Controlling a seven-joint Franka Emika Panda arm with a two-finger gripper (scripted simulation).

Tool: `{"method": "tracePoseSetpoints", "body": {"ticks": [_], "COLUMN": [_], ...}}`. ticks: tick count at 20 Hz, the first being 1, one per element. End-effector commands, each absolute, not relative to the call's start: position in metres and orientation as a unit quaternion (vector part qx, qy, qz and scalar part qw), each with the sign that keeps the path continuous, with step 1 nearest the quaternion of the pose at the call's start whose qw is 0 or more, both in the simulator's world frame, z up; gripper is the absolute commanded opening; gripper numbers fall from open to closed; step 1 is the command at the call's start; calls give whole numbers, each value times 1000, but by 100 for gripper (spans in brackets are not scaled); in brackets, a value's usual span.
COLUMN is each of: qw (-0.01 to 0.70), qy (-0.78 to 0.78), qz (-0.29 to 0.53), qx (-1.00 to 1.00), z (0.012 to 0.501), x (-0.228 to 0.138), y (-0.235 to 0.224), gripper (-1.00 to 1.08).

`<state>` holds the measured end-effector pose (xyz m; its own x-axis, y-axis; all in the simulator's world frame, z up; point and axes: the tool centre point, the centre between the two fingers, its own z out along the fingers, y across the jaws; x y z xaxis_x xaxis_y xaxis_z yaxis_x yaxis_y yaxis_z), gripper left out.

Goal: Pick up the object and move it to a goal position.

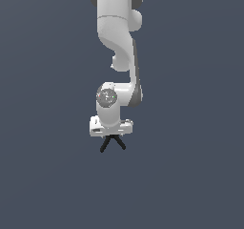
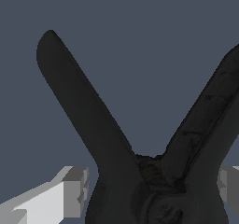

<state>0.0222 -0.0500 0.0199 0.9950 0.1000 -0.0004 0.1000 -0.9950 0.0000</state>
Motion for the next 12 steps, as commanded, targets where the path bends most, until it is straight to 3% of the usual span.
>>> {"method": "tracePoseSetpoints", "body": {"ticks": [1,12], "qw": [0,0], "qy": [50,50], "qz": [0,0], "qx": [999,999], "z": [19,25], "x": [22,22], "y": [-50,-53], "gripper": [-100,-100]}}
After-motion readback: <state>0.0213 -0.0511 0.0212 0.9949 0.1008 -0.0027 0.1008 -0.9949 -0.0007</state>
